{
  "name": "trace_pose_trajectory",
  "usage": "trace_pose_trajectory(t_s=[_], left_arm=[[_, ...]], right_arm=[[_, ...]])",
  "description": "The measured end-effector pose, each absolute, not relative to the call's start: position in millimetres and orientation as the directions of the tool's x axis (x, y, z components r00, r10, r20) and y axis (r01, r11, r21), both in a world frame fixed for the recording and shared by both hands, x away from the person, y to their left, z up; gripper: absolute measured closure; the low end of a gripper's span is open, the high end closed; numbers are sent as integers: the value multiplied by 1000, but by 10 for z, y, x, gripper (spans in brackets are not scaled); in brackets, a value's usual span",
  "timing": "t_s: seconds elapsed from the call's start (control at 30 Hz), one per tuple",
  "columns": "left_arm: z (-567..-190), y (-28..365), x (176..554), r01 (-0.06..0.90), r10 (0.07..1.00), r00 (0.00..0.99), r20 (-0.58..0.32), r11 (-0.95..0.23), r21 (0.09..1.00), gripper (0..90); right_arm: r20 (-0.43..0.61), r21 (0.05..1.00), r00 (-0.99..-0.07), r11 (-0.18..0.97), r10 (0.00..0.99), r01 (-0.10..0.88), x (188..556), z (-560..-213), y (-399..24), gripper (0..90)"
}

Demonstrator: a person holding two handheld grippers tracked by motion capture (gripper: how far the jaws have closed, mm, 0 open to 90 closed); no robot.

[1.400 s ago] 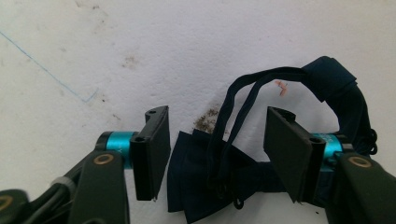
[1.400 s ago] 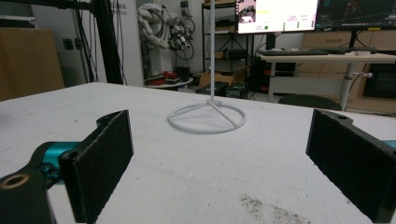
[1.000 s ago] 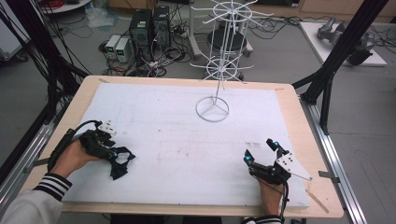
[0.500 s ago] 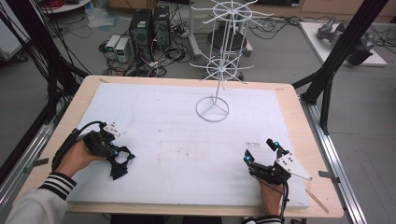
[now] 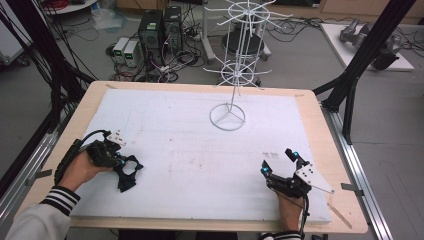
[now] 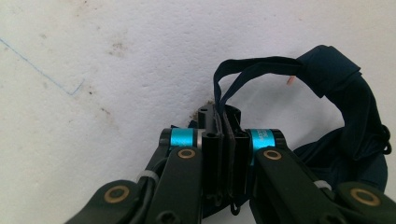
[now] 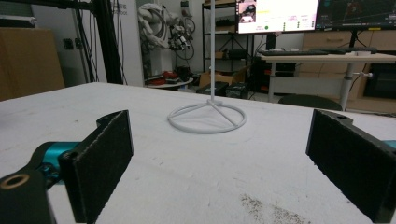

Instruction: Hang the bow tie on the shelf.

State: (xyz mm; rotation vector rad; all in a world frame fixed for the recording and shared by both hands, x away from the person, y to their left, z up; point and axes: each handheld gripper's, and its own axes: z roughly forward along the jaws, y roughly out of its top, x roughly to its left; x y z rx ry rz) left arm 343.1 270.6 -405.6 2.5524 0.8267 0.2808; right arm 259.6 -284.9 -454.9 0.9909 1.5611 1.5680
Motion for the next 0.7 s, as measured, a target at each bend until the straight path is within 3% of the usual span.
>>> trace_pose_trajectory(t_s=[0.7], left_arm=[[-3911, 2831, 3388, 436, 614, 788, 40, -603, 668, 872]], right_arm=[[36, 999, -460, -25, 887, 32, 2594, -4550, -2847, 64]])
